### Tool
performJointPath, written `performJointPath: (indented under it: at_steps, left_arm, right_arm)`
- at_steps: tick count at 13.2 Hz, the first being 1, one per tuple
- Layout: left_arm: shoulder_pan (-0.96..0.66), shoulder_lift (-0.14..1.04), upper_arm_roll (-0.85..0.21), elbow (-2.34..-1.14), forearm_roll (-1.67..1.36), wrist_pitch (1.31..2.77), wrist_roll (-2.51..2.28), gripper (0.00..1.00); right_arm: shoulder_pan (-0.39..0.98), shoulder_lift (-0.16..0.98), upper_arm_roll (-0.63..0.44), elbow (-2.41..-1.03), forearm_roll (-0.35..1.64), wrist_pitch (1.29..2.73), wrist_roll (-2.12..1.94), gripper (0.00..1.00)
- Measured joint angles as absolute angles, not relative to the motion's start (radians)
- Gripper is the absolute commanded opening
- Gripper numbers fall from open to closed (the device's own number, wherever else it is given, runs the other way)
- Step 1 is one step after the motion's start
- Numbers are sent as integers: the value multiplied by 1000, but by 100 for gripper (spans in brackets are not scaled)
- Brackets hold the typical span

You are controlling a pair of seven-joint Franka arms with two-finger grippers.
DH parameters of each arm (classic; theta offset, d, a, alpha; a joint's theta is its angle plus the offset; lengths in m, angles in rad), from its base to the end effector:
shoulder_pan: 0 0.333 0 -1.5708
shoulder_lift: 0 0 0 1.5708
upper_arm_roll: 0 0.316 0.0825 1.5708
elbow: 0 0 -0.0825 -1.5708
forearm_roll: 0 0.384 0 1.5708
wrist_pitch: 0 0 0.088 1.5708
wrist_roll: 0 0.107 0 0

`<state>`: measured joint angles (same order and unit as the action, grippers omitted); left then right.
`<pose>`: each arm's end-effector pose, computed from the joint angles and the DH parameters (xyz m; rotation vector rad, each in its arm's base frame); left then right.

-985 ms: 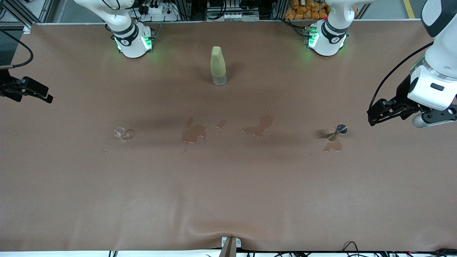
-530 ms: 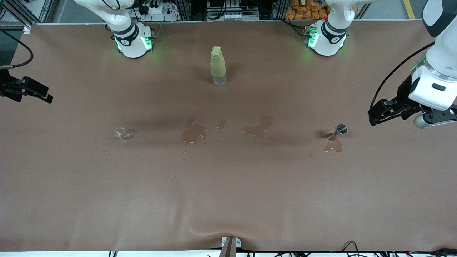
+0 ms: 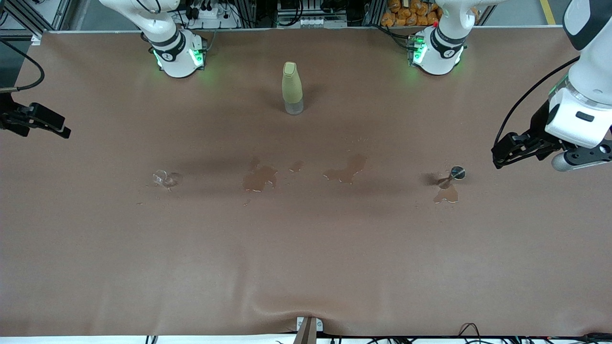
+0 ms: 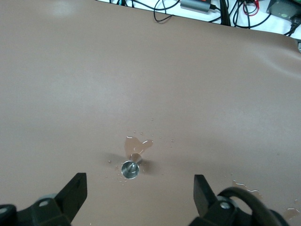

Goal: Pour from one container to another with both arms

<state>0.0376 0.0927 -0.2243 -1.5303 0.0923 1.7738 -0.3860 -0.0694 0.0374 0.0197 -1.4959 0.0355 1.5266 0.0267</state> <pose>0.5938 -0.0976 0.6113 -3.0917 -0.2948 -0.2598 0.5617 -0.0242 0.6350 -3.1031 0.1164 0.0097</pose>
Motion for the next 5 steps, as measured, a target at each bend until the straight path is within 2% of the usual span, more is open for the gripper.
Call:
performJointPath:
  at_steps: [5]
  left_arm:
    - [5,93,-190,-1530,92,1772,-376,100]
  right_arm:
    - [-69,38,21,-1496,36,1527,27,100]
